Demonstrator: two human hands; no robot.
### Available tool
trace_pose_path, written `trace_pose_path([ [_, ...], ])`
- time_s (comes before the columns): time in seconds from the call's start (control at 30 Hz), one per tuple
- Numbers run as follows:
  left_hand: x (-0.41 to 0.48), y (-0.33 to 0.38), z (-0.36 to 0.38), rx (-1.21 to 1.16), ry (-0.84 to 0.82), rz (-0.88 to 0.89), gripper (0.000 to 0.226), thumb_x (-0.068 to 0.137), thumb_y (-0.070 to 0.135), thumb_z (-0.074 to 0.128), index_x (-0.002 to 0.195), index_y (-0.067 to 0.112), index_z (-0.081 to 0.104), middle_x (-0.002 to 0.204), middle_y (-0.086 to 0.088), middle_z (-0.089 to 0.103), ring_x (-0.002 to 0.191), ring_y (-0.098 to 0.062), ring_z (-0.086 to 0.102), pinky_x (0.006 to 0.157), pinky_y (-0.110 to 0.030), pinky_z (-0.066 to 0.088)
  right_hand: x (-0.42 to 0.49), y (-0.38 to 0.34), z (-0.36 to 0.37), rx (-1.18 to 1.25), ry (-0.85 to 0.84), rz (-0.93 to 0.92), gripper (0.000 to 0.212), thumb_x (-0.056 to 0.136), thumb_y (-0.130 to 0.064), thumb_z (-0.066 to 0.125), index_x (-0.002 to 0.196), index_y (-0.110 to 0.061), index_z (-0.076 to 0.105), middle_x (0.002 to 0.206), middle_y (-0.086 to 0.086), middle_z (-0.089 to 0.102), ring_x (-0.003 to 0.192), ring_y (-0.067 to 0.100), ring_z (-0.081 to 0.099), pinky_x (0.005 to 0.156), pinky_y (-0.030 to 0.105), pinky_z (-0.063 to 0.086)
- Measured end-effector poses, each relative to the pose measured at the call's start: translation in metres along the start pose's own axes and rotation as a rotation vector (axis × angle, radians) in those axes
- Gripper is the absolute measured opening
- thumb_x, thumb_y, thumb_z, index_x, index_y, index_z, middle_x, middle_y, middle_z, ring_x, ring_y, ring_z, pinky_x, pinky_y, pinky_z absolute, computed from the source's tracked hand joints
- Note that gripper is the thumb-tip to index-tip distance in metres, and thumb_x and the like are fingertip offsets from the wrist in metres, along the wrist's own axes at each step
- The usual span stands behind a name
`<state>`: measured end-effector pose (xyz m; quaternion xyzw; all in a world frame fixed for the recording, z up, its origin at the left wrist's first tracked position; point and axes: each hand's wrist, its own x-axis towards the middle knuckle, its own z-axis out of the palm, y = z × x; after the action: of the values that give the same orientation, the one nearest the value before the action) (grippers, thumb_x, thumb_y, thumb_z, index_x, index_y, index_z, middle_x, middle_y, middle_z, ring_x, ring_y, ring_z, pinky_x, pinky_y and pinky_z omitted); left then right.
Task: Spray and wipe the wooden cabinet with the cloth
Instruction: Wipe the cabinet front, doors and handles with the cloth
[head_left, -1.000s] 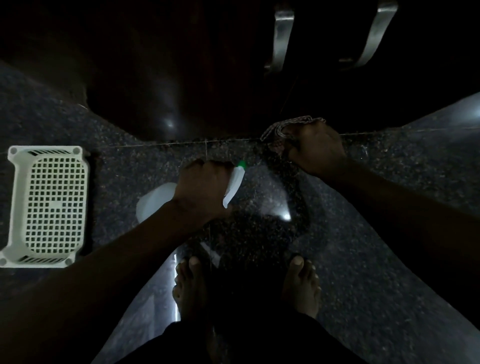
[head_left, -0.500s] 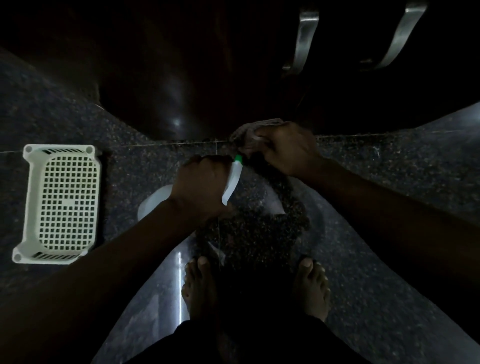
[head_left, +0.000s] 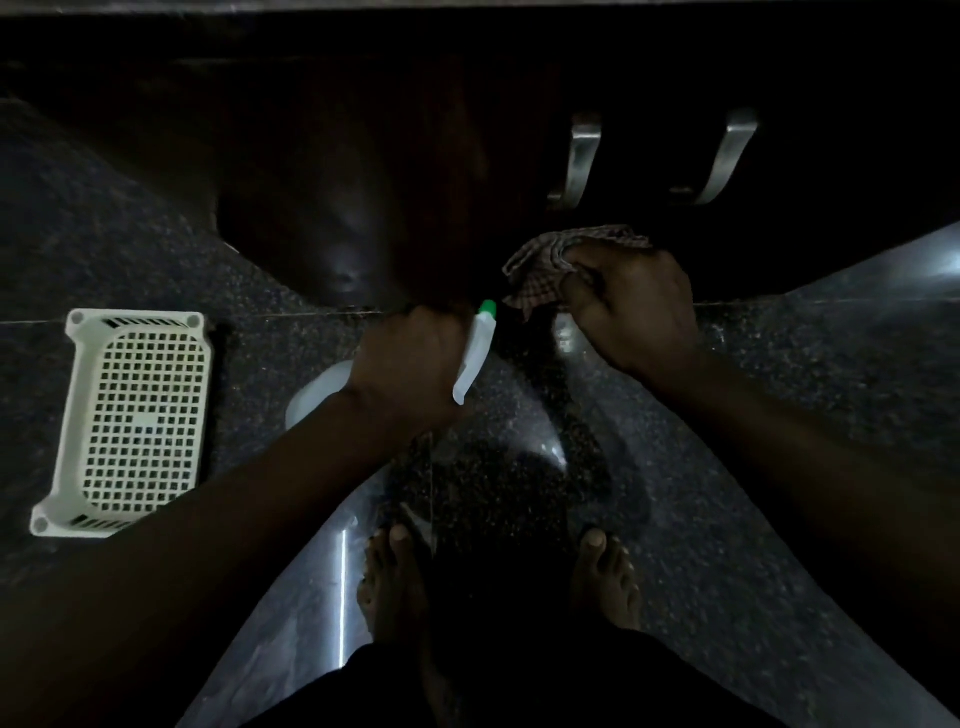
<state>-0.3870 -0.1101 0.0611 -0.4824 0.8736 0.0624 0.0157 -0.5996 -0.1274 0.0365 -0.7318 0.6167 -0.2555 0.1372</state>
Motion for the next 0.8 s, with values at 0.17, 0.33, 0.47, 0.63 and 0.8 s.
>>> trace_pose_path([
  [0.17, 0.0, 0.0, -0.013, 0.054, 0.076, 0.001, 0.025, 0.088, 0.024, 0.031, 0.096, 0.017, 0.053, 0.065, -0.002, 0.055, 0.049, -0.024, 0.051, 0.045, -0.028, 0.039, -0.009, -0.002, -0.01, 0.043, 0.015, 0.062, 0.024, 0.091, -0.02, 0.058, 0.111, -0.015, 0.071, 0.095, 0.007, 0.075, 0.083, 0.026, 0.069, 0.068, 0.03, 0.052],
  [0.33, -0.001, 0.004, -0.036, -0.042, 0.105, -0.005, 0.014, 0.081, 0.019, 0.045, 0.088, 0.01, 0.052, 0.064, -0.006, 0.054, 0.048, -0.022, 0.037, 0.046, -0.03, 0.04, -0.004, 0.005, 0.001, 0.272, -0.03, 0.287, 0.03, 0.09, -0.037, 0.061, 0.072, -0.016, 0.073, 0.067, 0.004, 0.07, 0.064, 0.018, 0.067, 0.061, 0.035, 0.053],
  [0.47, 0.0, 0.007, -0.048, -0.092, 0.158, 0.009, 0.012, 0.073, 0.012, 0.058, 0.075, 0.01, 0.046, 0.057, -0.007, 0.052, 0.043, -0.023, 0.037, 0.043, -0.032, 0.043, 0.002, 0.005, 0.011, 0.397, 0.073, 0.431, 0.061, 0.087, -0.06, 0.063, 0.051, -0.011, 0.06, 0.047, 0.008, 0.056, 0.045, 0.019, 0.058, 0.051, 0.031, 0.048],
  [0.63, 0.003, 0.01, -0.056, -0.069, 0.23, 0.056, 0.016, 0.069, 0.011, 0.061, 0.07, 0.012, 0.045, 0.052, -0.007, 0.052, 0.038, -0.029, 0.047, 0.043, -0.028, 0.039, 0.0, 0.017, 0.013, 0.387, 0.023, 0.308, 0.038, 0.093, -0.038, 0.063, 0.071, -0.009, 0.073, 0.067, 0.011, 0.071, 0.063, 0.02, 0.068, 0.061, 0.041, 0.054],
  [0.8, 0.005, 0.01, -0.061, -0.079, 0.264, 0.05, 0.016, 0.068, 0.011, 0.061, 0.068, 0.012, 0.045, 0.051, -0.007, 0.052, 0.036, -0.029, 0.046, 0.043, -0.024, 0.034, 0.002, 0.007, 0.009, 0.339, 0.136, 0.268, 0.051, 0.089, -0.032, 0.065, 0.045, -0.026, 0.041, 0.043, -0.006, 0.04, 0.044, 0.005, 0.041, 0.046, 0.037, 0.041],
])
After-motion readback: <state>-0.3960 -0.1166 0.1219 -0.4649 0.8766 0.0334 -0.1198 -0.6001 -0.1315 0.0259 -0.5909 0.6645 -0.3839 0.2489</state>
